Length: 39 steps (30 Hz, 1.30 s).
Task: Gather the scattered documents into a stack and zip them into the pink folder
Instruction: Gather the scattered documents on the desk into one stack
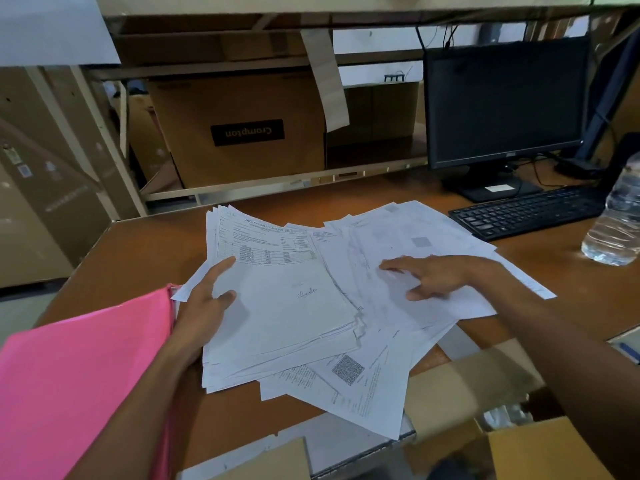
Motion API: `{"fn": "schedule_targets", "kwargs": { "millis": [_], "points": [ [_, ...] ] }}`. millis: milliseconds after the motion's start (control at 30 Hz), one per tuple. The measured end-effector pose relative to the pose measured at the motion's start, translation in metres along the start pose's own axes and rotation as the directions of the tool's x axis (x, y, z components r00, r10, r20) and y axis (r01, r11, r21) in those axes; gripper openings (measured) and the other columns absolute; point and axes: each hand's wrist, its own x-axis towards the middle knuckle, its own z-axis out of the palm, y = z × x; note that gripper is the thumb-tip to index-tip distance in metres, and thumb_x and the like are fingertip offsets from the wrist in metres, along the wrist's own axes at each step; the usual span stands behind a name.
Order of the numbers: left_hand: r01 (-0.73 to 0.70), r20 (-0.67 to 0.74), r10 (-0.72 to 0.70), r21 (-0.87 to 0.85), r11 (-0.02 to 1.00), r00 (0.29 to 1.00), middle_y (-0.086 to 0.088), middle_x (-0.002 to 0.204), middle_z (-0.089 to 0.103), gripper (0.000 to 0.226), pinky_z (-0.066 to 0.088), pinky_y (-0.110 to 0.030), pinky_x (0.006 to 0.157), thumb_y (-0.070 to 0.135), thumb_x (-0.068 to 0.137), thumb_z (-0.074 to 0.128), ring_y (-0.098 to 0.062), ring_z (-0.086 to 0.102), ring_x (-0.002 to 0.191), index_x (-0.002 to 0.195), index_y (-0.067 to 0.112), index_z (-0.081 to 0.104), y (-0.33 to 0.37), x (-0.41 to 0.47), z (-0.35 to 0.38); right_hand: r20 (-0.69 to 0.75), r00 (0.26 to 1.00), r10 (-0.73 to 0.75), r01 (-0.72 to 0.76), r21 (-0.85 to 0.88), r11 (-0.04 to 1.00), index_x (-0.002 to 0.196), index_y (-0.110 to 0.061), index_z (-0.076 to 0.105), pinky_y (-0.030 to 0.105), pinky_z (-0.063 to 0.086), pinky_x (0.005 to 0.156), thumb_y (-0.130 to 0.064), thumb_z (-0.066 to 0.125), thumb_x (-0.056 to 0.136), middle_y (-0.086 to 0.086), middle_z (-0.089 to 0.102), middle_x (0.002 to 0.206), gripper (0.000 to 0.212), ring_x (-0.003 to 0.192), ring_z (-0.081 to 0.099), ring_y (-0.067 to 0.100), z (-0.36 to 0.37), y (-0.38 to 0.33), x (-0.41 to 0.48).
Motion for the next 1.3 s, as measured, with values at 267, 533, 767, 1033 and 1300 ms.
{"fn": "schedule_targets", "kwargs": {
  "millis": [267,533,767,1033,1300],
  "points": [
    [-0.022,-0.01,0.022,0.035,0.999,1.0,0.013,0.161,0.034,0.054,0.035,-0.042,0.117,0.012,0.104,0.054,-0.019,0.035,0.145,0.145,0.046,0.044,0.003,-0.001,0.001,-0.461,0.763,0.453,-0.376,0.254,0.891,0.147,-0.03,0.04,0.05,0.037,0.111,-0.062,0.054,0.094,0.005,0.045,0.151,0.064,0.134,0.043,0.035,0.009,0.024,0.004],
    [-0.052,-0.027,0.055,0.073,0.996,0.998,0.014,0.153,0.044,0.068,0.044,-0.049,0.111,0.028,0.09,0.075,-0.019,0.046,0.135,0.148,0.042,0.042,0.001,-0.001,0.001,-0.394,0.769,0.504,-0.264,0.523,0.81,0.104,-0.022,0.073,0.032,0.048,0.084,-0.019,0.085,0.08,0.005,0.063,0.126,0.026,0.107,0.059,0.023,-0.011,0.02,-0.002],
    [-0.016,-0.033,0.017,0.041,0.999,0.999,0.014,0.148,0.049,0.066,0.05,-0.049,0.105,0.025,0.09,0.075,-0.02,0.053,0.128,0.146,0.044,0.045,-0.002,0.0,-0.002,-0.784,0.371,0.497,0.618,0.608,0.498,0.107,-0.022,0.077,0.029,0.057,0.081,-0.005,0.064,0.096,-0.006,0.073,0.111,0.024,0.09,0.067,0.009,-0.042,-0.024,-0.021],
    [-0.007,-0.044,0.008,0.023,1.0,0.999,0.019,0.15,0.045,0.047,0.042,-0.045,0.111,0.051,0.101,0.049,-0.012,0.047,0.134,0.148,0.047,0.042,0.004,-0.003,0.0,-0.668,0.706,0.234,0.496,0.702,0.511,0.109,-0.015,0.072,0.015,0.047,0.065,-0.002,0.071,0.09,0.001,0.064,0.096,0.024,0.073,0.058,0.003,-0.02,-0.082,0.025],
    [0.017,-0.047,-0.027,-0.189,0.982,0.999,0.029,0.148,0.028,0.064,0.027,-0.033,0.11,0.061,0.099,0.044,-0.006,0.032,0.138,0.157,0.04,0.027,0.011,-0.005,0.007,-0.62,0.775,0.126,0.255,0.489,0.834,0.119,-0.023,0.066,0.014,0.043,0.071,-0.012,0.067,0.096,-0.006,0.063,0.122,0.026,0.097,0.058,0.013,0.031,-0.143,0.069]
  ]
}}
